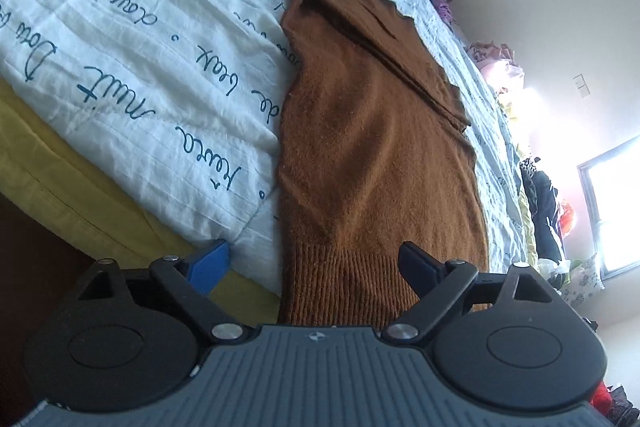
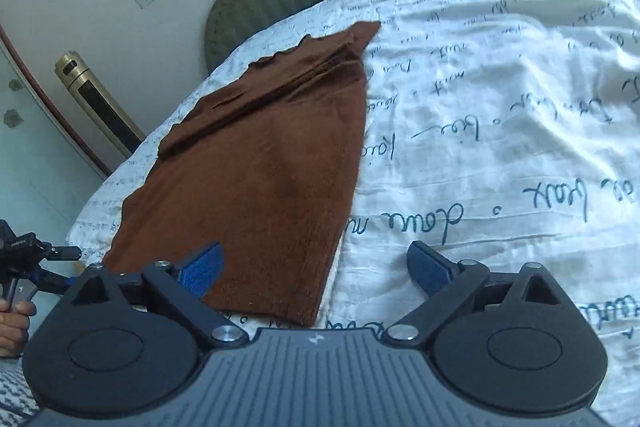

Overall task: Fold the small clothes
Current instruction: 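Open both grippers and release the folded hem, then grasp the folded edge of the brown sweater with both grippers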

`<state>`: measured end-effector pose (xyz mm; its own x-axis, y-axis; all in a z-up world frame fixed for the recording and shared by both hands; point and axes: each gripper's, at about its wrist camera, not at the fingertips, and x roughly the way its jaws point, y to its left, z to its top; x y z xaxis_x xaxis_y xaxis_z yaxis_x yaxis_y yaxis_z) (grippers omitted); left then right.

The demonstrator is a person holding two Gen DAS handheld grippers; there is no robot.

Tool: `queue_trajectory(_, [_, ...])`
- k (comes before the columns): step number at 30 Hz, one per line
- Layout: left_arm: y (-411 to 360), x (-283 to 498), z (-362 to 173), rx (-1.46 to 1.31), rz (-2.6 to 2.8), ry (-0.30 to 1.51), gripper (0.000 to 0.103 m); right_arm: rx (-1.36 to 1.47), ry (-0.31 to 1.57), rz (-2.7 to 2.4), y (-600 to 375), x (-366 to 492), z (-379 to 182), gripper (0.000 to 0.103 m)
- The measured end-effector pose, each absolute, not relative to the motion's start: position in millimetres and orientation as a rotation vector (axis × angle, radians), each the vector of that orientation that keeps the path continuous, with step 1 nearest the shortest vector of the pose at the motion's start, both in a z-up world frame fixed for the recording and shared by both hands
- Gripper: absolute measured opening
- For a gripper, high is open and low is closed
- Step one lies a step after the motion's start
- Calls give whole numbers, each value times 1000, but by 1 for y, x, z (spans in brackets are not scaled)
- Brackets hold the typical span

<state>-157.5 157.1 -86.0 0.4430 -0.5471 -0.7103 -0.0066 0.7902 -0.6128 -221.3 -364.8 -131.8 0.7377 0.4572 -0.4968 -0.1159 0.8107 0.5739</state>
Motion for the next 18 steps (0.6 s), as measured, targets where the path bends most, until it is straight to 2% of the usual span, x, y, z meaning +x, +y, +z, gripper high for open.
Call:
queue_trajectory(2, [148,-156,-88,-559,-359,1073,103,512,678,342,-361,-216,-135,99])
queue_trajectory(6, [133,-161,-93,-519,-357,1092,102,543,695,371,-361,-213,-133,99])
queue_trajectory(7, [130,-164,-96,-533,-377,1093,102,550,698,390,-360,-212,-133,95])
queue_trajectory(8, [128,-166,-98,-553,-396,1097,101,555,707,409,-358,-211,-135,84])
queue_trajectory(9, [126,-168,-100,-573,-403,1102,100,547,717,407,-355,-212,-135,80])
queue_trajectory(11, [124,-172,-103,-585,-404,1104,92,533,721,411,-351,-212,-134,60])
queue_trajectory(12, [125,-174,-104,-600,-396,1098,91,545,730,414,-351,-211,-134,56])
queue_trajectory(14, [129,-178,-103,-646,-395,1080,83,578,747,431,-352,-210,-136,41])
queue_trajectory(18, [136,-178,-97,-665,-408,1062,69,591,749,437,-351,-210,-138,39])
